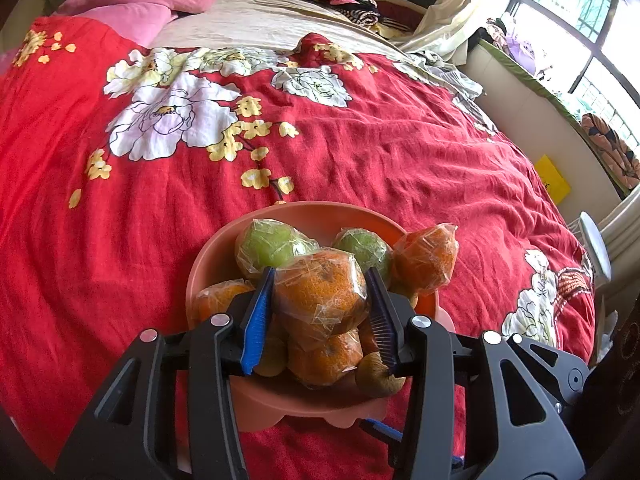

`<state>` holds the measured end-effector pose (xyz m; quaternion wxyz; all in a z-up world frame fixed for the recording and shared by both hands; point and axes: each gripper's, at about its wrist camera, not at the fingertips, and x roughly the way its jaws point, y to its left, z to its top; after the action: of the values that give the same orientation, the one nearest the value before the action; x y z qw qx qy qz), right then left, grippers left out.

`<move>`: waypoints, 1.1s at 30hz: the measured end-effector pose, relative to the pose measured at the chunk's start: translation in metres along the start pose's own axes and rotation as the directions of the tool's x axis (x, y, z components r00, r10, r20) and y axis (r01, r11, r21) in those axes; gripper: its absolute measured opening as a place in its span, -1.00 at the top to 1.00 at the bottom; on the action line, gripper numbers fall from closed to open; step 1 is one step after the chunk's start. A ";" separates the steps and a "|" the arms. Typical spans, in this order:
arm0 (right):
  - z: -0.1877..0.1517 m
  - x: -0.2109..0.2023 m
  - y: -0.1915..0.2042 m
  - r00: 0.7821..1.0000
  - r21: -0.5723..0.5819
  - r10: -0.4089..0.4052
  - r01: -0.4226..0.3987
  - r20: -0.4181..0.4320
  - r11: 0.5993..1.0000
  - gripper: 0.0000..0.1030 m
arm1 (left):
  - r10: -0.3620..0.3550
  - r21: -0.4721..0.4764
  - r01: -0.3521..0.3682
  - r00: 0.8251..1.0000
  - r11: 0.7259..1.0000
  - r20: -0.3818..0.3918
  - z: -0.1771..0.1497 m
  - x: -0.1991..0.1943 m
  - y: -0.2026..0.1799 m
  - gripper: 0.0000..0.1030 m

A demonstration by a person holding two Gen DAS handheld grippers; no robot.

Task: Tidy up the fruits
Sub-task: 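Open the right tool dropping the brown fruit while the left tool releases the orange into the bowl, then withdraw both open tools away from the pink bowl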

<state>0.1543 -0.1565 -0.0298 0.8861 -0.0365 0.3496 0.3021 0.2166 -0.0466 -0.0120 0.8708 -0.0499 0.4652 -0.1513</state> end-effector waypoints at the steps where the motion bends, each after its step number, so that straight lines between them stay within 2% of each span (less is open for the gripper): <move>1: 0.000 -0.001 0.000 1.000 0.001 0.000 0.000 0.001 1.000 0.14 | -0.001 -0.001 0.001 1.000 1.000 0.000 0.000 0.000 0.000 0.29; 17: -0.002 -0.007 -0.005 0.999 0.030 -0.038 0.038 0.014 0.999 -0.11 | -0.003 -0.004 0.003 1.000 1.000 0.011 0.000 -0.005 -0.002 0.12; 23: -0.003 -0.011 -0.006 0.998 0.039 -0.051 0.050 0.022 0.998 -0.20 | 0.001 -0.008 -0.001 1.000 1.000 0.021 0.002 -0.009 -0.004 -0.01; 33: -0.002 -0.021 -0.006 0.996 0.052 -0.084 0.082 0.042 0.995 -0.48 | 0.004 -0.014 -0.003 0.999 1.000 0.052 0.002 -0.027 -0.004 -0.27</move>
<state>0.1446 -0.1727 -0.0184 0.9061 -0.0220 0.3356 0.2567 0.2037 -0.0422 0.0112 0.8825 -0.0591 0.4434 -0.1454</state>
